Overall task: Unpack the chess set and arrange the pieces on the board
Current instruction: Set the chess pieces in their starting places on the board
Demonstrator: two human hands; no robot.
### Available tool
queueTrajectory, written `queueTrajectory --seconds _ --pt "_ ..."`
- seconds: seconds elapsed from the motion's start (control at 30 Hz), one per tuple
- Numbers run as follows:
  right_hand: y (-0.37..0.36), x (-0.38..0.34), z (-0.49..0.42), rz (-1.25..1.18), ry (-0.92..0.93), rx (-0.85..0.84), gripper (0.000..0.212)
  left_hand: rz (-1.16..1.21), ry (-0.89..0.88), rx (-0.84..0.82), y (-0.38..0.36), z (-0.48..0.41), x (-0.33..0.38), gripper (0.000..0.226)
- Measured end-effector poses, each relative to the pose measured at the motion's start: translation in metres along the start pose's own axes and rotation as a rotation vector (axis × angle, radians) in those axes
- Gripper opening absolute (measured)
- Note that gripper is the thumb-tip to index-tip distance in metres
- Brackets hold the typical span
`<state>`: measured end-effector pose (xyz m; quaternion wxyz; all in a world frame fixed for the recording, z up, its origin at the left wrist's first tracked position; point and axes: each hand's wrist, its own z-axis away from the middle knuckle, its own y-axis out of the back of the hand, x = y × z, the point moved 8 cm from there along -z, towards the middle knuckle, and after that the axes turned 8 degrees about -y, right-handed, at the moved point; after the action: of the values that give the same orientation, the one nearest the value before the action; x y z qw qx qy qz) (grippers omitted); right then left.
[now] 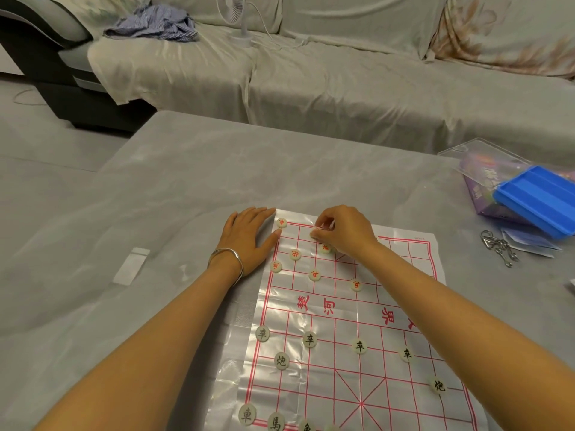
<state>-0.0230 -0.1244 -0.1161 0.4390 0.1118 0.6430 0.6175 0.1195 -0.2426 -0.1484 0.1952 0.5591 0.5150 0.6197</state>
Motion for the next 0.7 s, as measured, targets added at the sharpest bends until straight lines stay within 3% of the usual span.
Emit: queueTrajectory --seconds 0.7 --pt "-0.013 -0.015 -0.004 -0.101 0.044 0.034 0.031 -0.069 -0.022 -0.01 -0.004 -0.002 -0.002 0.064"
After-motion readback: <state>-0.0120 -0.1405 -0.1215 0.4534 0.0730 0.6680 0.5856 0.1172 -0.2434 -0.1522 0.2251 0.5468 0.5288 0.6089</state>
